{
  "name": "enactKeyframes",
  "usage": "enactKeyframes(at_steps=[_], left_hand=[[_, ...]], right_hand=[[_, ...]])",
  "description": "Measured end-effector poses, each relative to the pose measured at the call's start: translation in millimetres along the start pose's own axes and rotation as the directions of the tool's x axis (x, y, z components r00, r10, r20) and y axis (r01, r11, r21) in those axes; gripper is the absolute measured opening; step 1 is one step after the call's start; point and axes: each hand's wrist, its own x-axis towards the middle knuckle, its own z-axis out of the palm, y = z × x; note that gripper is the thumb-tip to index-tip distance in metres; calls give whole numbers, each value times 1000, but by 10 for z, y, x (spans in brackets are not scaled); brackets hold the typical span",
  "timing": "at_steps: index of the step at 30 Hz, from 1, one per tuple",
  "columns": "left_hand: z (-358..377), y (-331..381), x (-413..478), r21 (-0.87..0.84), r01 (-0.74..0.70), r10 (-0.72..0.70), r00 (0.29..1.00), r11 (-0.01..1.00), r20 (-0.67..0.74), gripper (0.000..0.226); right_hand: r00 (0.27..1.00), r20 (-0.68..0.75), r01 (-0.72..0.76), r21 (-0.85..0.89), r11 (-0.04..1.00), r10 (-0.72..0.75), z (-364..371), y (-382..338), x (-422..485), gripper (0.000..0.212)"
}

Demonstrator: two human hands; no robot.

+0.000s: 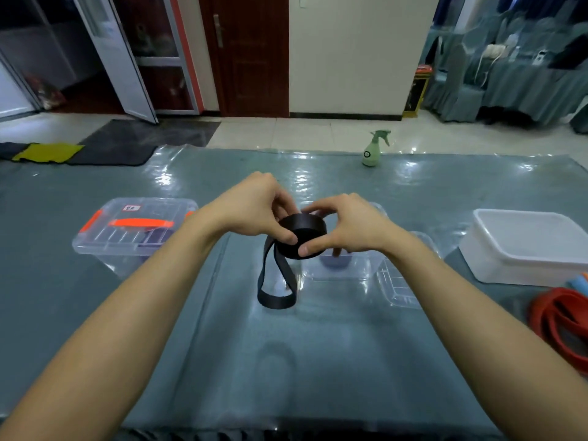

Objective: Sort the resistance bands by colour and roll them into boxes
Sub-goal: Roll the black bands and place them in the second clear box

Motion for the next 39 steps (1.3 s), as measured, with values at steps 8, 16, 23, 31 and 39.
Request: enactKeyframes(at_steps=[8,16,23,31,39], left_hand=[[-115,-29,274,-64,20,-18,999,998,38,63],[276,-110,442,-267,133,-127,991,954,39,35],[507,297,830,393,80,-139,983,916,123,29],[681,96,584,-404,215,-246,969,889,-27,44],[680,89,442,-378,272,-316,947,885,-56,36]], right_hand=[[979,-159,142,81,986,-128,-233,247,61,30],[997,-70,52,373,926,-27,-310,725,51,46],[995,66,64,70,996,-69,-162,984,174,29],[1000,11,9,625,781,-20,-229,1350,191,42],[990,103,10,618,786,-93,-66,1237,220,40]])
